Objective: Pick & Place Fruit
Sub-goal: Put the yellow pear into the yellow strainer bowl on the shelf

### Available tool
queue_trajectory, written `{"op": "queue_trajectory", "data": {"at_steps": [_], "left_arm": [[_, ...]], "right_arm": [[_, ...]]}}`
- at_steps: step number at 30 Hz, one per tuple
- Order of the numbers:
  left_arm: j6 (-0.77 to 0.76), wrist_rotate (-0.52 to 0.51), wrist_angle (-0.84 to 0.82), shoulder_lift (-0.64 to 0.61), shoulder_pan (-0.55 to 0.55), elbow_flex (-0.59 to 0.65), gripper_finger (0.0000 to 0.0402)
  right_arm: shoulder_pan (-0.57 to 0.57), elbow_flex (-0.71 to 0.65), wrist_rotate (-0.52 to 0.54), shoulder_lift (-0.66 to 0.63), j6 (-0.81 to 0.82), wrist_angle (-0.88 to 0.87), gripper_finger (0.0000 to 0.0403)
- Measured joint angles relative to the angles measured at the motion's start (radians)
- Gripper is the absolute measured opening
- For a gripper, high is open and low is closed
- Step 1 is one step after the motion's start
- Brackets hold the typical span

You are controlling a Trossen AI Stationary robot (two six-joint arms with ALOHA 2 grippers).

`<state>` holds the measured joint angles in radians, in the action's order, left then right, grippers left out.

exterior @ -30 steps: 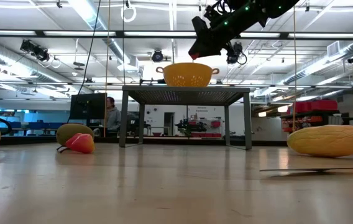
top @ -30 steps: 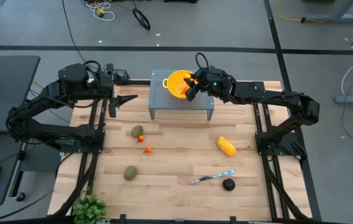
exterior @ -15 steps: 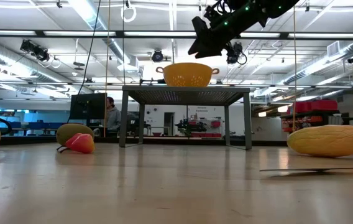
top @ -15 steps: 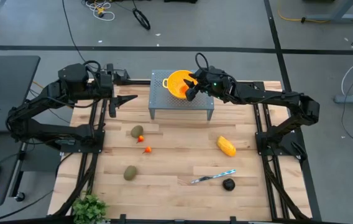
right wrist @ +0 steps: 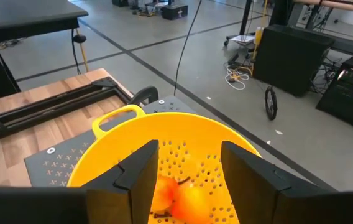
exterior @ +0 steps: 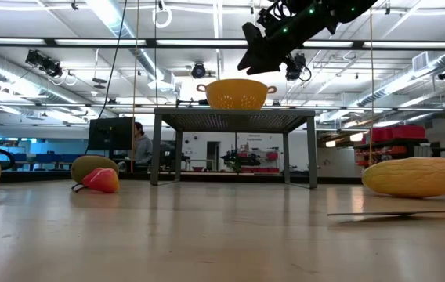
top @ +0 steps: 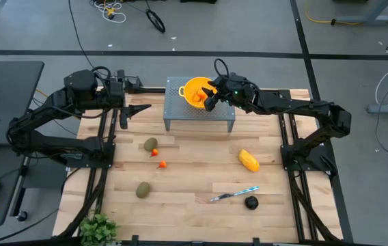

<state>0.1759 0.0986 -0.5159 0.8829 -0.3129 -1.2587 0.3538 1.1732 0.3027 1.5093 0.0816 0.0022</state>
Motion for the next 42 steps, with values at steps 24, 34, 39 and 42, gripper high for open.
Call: {"op": "queue_trajectory", "data": {"at_steps": [24,34,39,42], "left_arm": [[-0.014,0.0,0.0,0.0,0.0,0.0,0.024],[-0.017,0.0,0.0,0.0,0.0,0.0,0.024],[-0.029,0.0,-0.001,0.0,0.0,0.0,0.024],[-0.029,0.0,-0.001,0.0,0.0,0.0,0.024]], "right_arm": [[-0.022,0.0,0.003,-0.125,-0.143,0.083,0.0115],[-0.069,0.0,0.0,-0.127,-0.143,0.084,0.0089],[-0.155,0.0,0.0,-0.149,-0.172,0.084,0.008],[-0.209,0.0,0.0,-0.164,-0.176,0.084,0.0078]]}}
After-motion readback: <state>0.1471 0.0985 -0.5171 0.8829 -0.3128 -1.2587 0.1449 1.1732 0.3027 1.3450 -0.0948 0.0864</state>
